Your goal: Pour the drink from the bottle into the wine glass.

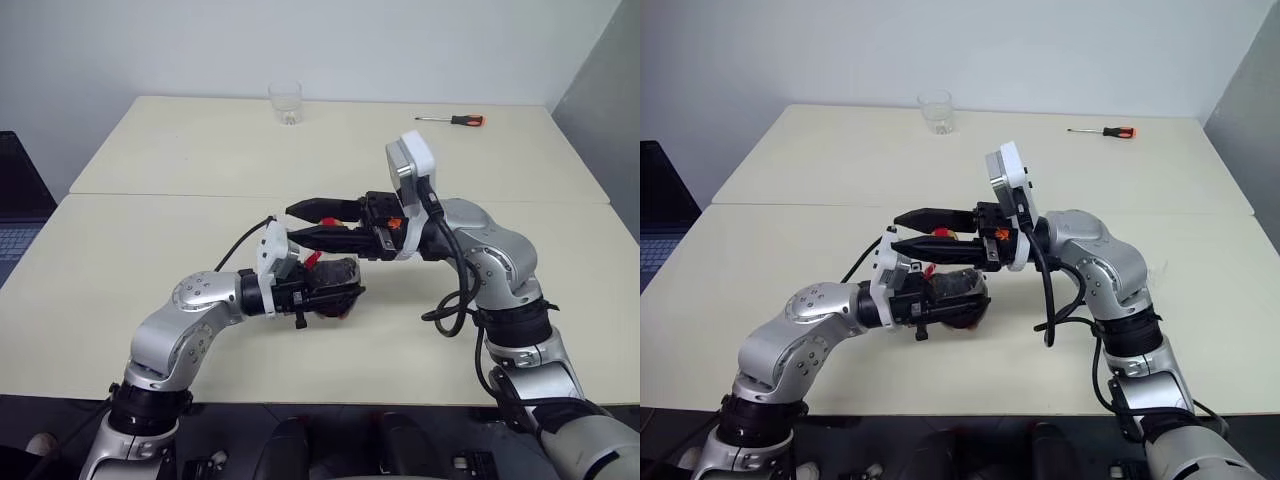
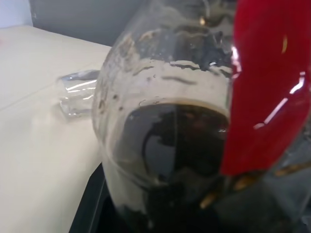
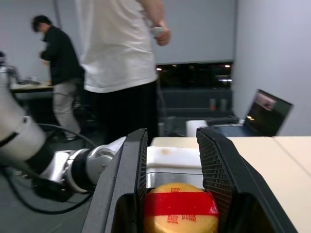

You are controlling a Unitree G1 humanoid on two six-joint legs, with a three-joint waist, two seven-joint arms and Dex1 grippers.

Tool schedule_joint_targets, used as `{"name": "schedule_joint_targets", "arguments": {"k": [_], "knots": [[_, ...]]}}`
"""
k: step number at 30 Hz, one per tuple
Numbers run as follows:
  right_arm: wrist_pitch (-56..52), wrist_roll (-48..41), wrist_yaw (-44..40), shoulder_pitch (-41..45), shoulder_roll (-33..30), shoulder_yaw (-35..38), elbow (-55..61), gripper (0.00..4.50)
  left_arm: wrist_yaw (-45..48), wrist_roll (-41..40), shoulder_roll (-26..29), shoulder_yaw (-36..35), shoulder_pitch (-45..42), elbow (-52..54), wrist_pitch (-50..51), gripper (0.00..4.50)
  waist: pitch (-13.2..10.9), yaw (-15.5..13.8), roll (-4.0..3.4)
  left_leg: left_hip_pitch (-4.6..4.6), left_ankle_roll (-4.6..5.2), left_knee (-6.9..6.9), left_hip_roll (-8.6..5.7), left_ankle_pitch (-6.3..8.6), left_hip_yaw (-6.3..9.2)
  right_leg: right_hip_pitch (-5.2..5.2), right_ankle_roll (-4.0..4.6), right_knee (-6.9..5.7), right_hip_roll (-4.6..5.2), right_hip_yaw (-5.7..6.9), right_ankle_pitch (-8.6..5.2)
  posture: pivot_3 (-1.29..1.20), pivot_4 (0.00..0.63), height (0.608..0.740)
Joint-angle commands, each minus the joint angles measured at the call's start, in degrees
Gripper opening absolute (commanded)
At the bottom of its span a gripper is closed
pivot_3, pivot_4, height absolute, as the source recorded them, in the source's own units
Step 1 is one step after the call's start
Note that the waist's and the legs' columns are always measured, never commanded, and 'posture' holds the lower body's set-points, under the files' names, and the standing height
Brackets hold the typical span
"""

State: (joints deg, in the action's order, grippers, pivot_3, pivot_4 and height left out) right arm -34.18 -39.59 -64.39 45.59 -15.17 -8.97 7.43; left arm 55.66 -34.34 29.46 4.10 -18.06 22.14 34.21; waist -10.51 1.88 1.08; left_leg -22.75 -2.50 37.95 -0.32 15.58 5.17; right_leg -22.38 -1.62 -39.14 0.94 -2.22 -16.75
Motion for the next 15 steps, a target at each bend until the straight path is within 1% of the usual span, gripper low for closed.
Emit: {"name": "schedule_joint_targets", "arguments": {"k": [1,4,5,7,9,10,12,13,15], "knots": [[0.3,0.52,-2.42,0.19,-1.22,-1.04,-0.33,1.29,-0.27,-4.44,-0.16,-2.72,-0.8,5.41,-0.49,1.95,0.0,-0.02,0.0,0.01,0.0,0.01,0.0,0.0,0.02,0.01,0.0,0.0,0.0,0.01,0.0,0.0,0.15,0.74],[0.45,0.87,-2.54,0.04,-1.15,-1.15,-0.49,1.29,-0.89,-4.38,-0.15,-2.75,-1.06,5.16,-0.51,1.95,0.0,-0.02,0.0,0.01,0.0,0.01,-0.01,0.0,0.04,0.02,0.0,-0.01,0.0,0.02,0.0,0.0,0.15,0.74],[0.46,0.91,-2.54,-0.01,-1.16,-1.14,-0.48,2.03,-1.01,-4.36,-0.15,-2.75,-1.11,5.11,-0.54,1.95,0.0,-0.03,0.0,0.01,0.0,0.0,-0.01,0.0,0.04,0.02,0.0,-0.01,0.0,0.02,0.0,0.0,0.15,0.74],[0.64,1.09,-2.15,-0.09,-1.21,-1.05,-0.45,2.58,-1.36,-4.56,-0.03,-2.69,-1.09,5.23,-0.54,1.95,-0.01,-0.03,-0.02,0.0,0.0,0.01,0.0,0.0,0.05,0.02,0.0,0.02,0.0,0.02,0.0,0.0,0.15,0.74],[0.72,1.26,-1.1,-0.1,-1.15,-0.78,-0.52,3.34,-1.58,-4.63,0.12,-2.6,-1.06,5.19,-0.6,1.95,-0.01,-0.04,-0.02,0.01,0.0,0.0,-0.01,0.0,0.02,0.02,0.0,0.01,0.0,0.01,0.0,0.0,0.15,0.74],[0.97,1.68,-0.55,-0.14,-1.23,-0.78,-0.49,3.64,-1.66,-4.6,0.17,-2.59,-1.09,5.01,-0.63,1.95,-0.01,-0.03,-0.02,0.0,0.0,0.0,0.0,0.0,0.04,0.02,0.0,0.02,0.0,0.02,0.0,0.0,0.15,0.74],[0.31,1.8,0.8,-0.15,-1.28,-0.35,-0.33,4.36,-1.71,-4.51,0.25,-2.57,-1.1,4.71,-0.75,1.95,-0.01,-0.02,-0.02,0.0,-0.01,0.0,0.0,0.0,0.03,0.02,0.0,0.02,0.0,0.02,0.0,0.0,0.15,0.74],[-0.26,1.61,1.43,-0.1,-1.24,-0.04,-0.25,4.48,-1.72,-4.48,0.29,-2.59,-1.08,4.62,-0.8,1.95,-0.01,-0.03,-0.02,0.0,-0.01,0.0,0.0,0.0,0.03,0.02,0.0,0.02,0.0,0.01,0.0,0.0,0.15,0.74],[-1.67,0.89,2.86,0.04,-1.38,0.78,0.17,4.48,-1.71,-4.44,0.44,-2.74,-0.94,4.5,-0.88,1.95,-0.01,-0.03,-0.02,0.0,-0.01,0.0,-0.01,0.0,0.03,0.02,0.0,0.02,0.0,0.01,0.0,0.0,0.15,0.74]]}}
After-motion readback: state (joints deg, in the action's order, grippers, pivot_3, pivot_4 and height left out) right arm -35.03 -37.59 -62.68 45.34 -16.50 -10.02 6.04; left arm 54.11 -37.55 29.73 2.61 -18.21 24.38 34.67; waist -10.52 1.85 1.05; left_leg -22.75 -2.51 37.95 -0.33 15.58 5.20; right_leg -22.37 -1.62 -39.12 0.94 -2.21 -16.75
